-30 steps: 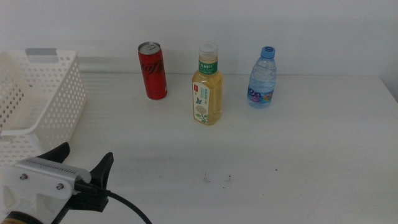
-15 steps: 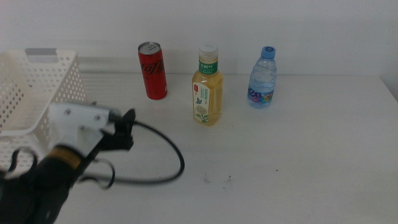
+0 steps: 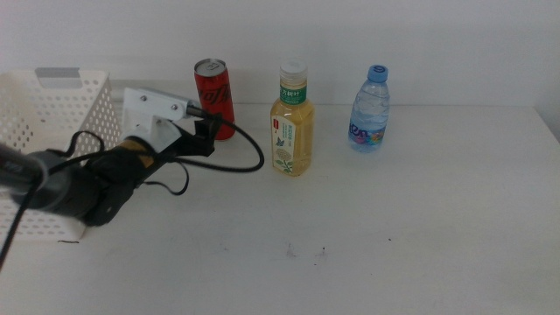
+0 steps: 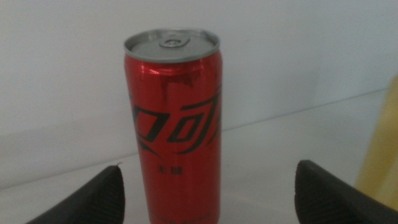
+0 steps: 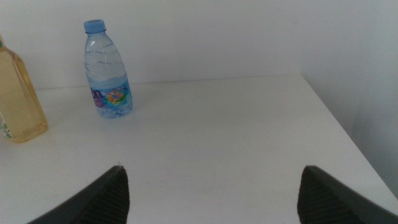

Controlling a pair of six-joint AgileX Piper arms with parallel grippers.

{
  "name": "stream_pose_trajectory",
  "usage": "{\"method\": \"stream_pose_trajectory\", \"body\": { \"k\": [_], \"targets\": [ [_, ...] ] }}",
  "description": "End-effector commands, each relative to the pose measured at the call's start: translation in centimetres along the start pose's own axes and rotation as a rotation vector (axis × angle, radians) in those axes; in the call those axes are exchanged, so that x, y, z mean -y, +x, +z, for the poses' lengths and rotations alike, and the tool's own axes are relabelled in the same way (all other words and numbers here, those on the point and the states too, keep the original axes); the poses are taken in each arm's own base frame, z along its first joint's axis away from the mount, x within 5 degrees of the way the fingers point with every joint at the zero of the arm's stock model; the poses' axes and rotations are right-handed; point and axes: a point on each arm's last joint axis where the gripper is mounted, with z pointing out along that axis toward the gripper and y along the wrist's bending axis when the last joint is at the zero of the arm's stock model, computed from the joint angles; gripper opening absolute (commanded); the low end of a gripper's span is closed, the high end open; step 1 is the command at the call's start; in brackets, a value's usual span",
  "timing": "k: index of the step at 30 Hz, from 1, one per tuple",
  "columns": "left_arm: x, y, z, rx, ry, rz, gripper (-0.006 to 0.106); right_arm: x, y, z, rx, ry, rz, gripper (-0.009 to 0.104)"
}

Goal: Use arms to grab the bottles and put them into the dustbin to the left of the table.

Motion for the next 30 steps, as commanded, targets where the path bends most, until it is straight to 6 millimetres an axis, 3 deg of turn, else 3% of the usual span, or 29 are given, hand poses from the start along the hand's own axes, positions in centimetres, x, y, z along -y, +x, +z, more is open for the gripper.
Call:
{"method": "stream_pose_trajectory", "body": {
  "k": [1, 14, 30],
  "targets": [
    [-0.5, -0.1, 1.3, 0.0, 0.008, -0.016, 0.094, 0.0, 0.0, 0.0, 0.011, 0.004, -0.007, 0.09],
    [-2.2, 1.6, 6.6, -0.002, 0.006, -0.06, 0.094, 0.0, 0.0, 0.0, 0.011, 0.004, -0.007, 0.09],
    [-3.4, 3.0, 10.6, 0.037, 0.002, -0.063, 0.094, 0.0, 0.0, 0.0, 0.011, 0.004, -0.007, 0.09]
  ]
}}
